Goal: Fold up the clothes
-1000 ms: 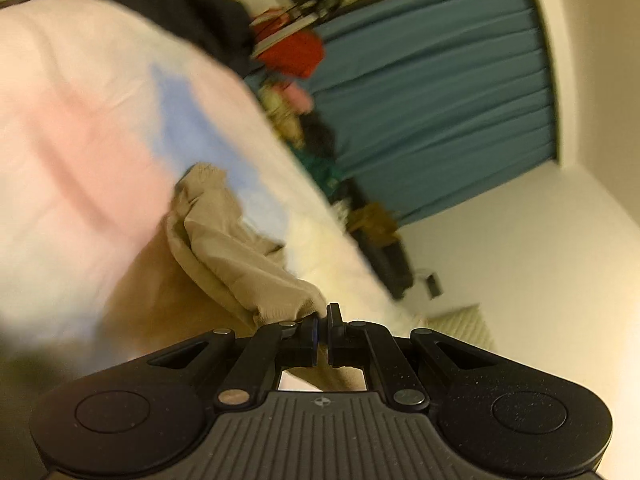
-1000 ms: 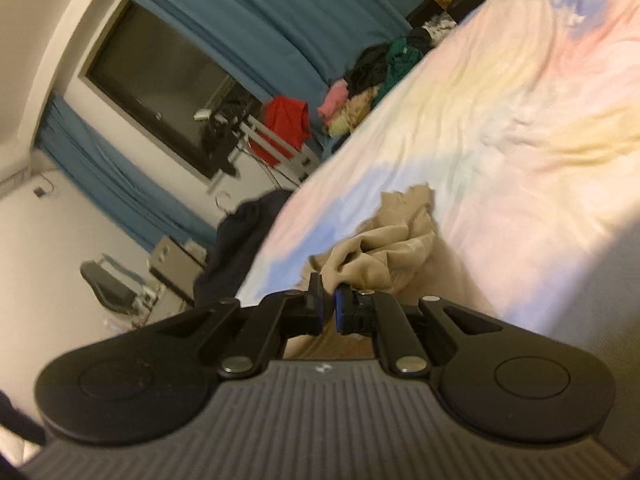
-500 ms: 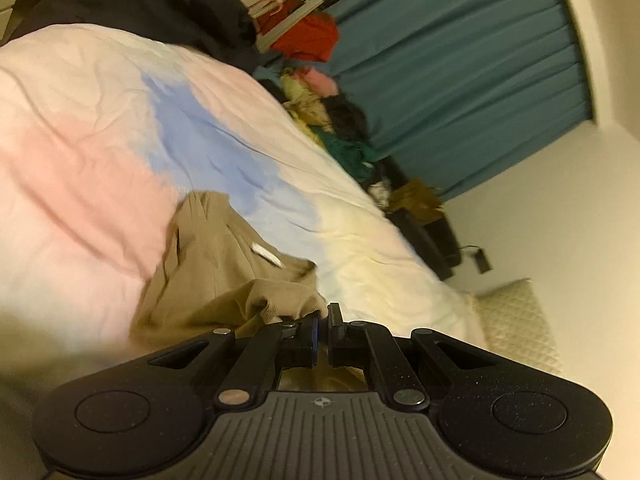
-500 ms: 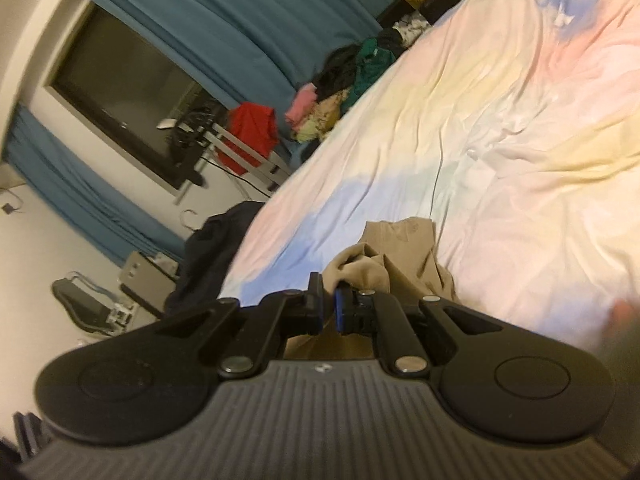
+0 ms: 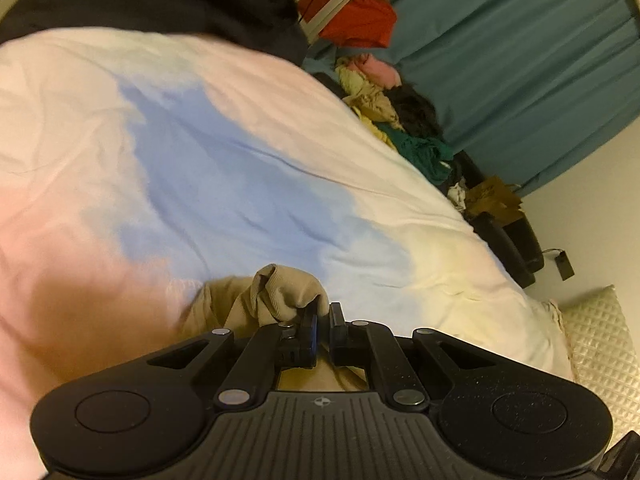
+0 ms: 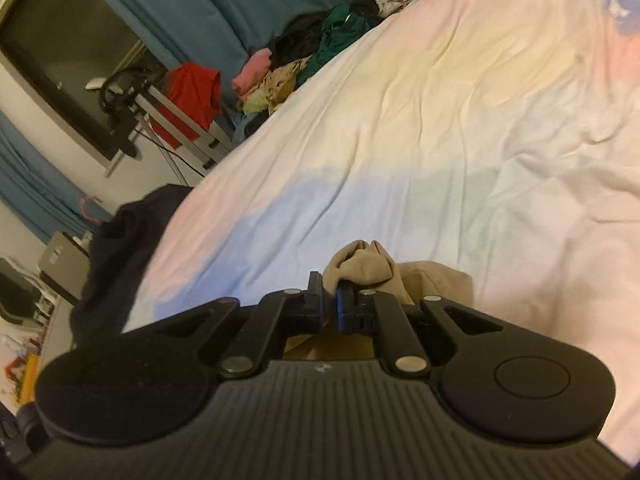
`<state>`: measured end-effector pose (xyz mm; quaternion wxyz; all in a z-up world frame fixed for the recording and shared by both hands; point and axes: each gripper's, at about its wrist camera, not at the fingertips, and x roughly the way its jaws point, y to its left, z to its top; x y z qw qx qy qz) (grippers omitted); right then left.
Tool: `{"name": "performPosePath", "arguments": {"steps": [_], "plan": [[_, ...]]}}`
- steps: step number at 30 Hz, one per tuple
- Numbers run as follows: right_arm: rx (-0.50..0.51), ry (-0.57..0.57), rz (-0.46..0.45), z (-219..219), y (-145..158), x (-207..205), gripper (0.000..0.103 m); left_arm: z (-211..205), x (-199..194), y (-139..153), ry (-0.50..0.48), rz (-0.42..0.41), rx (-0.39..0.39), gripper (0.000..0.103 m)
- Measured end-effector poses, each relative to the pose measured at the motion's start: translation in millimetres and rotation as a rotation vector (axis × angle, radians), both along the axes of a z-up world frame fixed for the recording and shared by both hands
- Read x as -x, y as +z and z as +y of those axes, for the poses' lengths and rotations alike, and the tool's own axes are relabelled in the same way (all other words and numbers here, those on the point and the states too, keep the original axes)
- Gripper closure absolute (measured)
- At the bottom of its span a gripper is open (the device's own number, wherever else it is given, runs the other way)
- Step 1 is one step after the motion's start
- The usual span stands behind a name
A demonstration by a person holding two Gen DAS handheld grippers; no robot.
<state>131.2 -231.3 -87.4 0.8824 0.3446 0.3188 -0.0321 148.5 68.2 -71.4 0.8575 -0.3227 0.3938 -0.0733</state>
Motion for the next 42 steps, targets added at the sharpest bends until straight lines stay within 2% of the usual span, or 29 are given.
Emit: {"name": "performPosePath", "arguments": {"steps": [5, 11, 14, 15, 16, 17, 18, 20, 23, 25, 27, 28, 29, 31, 33, 37, 40, 42], "plan": [[0.067, 0.041, 0.025, 9, -18, -27, 0.093, 0, -23, -27, -0.017, 0.002, -0.048, 0.097], [0.101, 0.076, 0.061, 12, -31, -42, 0.092, -3, -37, -38, -0.041, 0.01, -0.101, 0.096], [0.106, 0.104, 0.062, 11, -27, -42, 0.086, -6, -36, -37, -0.061, -0.003, -0.133, 0.096], [0.101, 0.128, 0.046, 12, -24, -39, 0.065, -7, -35, -35, -0.071, -0.012, -0.145, 0.095], [0.097, 0.152, 0.029, 13, -21, -35, 0.05, -9, -33, -33, -0.08, -0.022, -0.155, 0.093], [0.092, 0.176, 0.012, 15, -17, -31, 0.021, -12, -30, -30, -0.094, -0.042, -0.173, 0.081], [0.083, 0.198, -0.017, 16, -13, -26, 0.011, -16, -26, -26, -0.108, -0.065, -0.194, 0.061], [0.115, 0.231, -0.062, 23, -1, -16, 0.013, -24, -19, -18, -0.136, -0.112, -0.237, 0.042], [0.167, 0.263, -0.14, 31, 15, 1, 0.013, -41, -5, -5, -0.172, -0.195, -0.371, 0.021], [0.222, 0.269, -0.176, 33, 19, 8, 0.013, -48, 3, -5, -0.2, -0.22, -0.431, 0.021], [0.299, 0.279, -0.171, 37, 17, 7, 0.014, -52, 6, -11, -0.211, -0.216, -0.468, 0.021], [0.338, 0.289, -0.164, 40, 14, 6, 0.021, -52, 6, -16, -0.21, -0.206, -0.477, 0.021], [0.364, 0.295, -0.143, 42, 9, 2, 0.035, -53, 7, -20, -0.209, -0.197, -0.485, 0.021], [0.395, 0.303, -0.087, 43, -7, -7, 0.04, -55, 3, -31, -0.199, -0.179, -0.508, 0.021], [0.422, 0.312, -0.036, 45, -23, -15, 0.052, -56, -1, -40, -0.196, -0.168, -0.532, 0.021], [0.444, 0.308, 0.002, 49, -43, -22, 0.053, -62, 0, -49, -0.221, -0.185, -0.59, 0.021], [0.459, 0.295, -0.005, 53, -40, -12, 0.053, -62, 8, -45, -0.227, -0.198, -0.608, 0.021], [0.442, 0.299, -0.009, 55, -33, 0, 0.053, -59, 18, -39, -0.227, -0.201, -0.592, 0.021]]}}
